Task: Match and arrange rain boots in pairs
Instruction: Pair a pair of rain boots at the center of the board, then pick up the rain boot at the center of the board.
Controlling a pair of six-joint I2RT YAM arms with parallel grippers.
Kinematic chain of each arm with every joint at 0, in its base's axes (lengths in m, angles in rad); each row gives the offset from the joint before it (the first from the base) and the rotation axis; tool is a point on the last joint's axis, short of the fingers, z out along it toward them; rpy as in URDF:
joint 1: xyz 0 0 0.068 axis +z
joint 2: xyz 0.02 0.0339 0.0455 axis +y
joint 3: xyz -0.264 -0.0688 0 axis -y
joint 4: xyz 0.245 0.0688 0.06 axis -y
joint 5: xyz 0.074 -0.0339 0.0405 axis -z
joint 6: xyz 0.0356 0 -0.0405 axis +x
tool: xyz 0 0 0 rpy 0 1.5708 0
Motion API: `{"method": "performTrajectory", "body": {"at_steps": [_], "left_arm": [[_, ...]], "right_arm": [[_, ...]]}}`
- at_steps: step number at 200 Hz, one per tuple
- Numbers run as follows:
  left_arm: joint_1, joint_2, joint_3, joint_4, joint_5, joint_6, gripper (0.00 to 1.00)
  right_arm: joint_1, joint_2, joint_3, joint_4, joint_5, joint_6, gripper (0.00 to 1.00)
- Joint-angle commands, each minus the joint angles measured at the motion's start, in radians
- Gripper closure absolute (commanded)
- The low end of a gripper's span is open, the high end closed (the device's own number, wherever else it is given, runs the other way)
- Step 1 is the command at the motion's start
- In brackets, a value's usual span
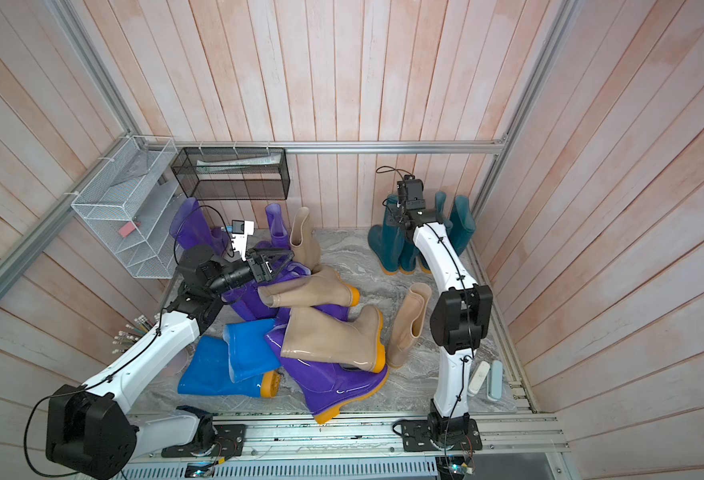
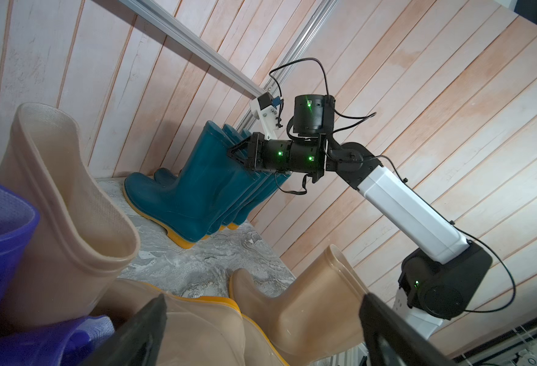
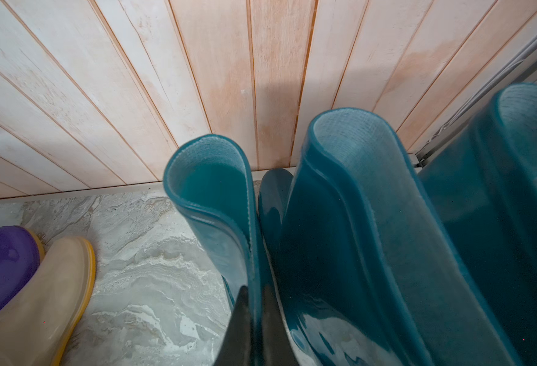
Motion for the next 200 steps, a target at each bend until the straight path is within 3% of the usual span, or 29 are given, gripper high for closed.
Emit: {"method": "performTrajectory", "body": {"at_steps": [1, 27, 56, 102, 146, 200], "left_arm": [[0.005, -0.016, 0.003, 0.015, 0.017, 0.000, 0.03], [0.007, -0.020, 0.001, 0.011, 0.003, 0.005, 0.02], [0.016, -0.037, -0.004, 0.010, -0.021, 0.010, 0.02], [0.053, -0.079, -0.022, 0.020, -0.081, 0.012, 0.01], [0.056, -0.082, -0.022, 0.011, -0.095, 0.015, 0.01], [0.056, -0.071, -0.017, 0.026, -0.061, -0.011, 0.02]], "right_arm": [[0.002, -0.007, 0.035, 0.008, 0.030, -0.001, 0.83], [0.008, -0.063, 0.008, 0.023, 0.026, -0.014, 0.57], [0.040, -0.146, -0.007, 0.026, 0.052, -0.054, 0.44], [0.169, -0.265, -0.044, 0.042, 0.122, -0.092, 0.41], [0.280, -0.399, -0.211, 0.111, 0.199, -0.060, 0.41], [0.292, -0.599, -0.436, 0.124, 0.298, 0.020, 0.38]]}}
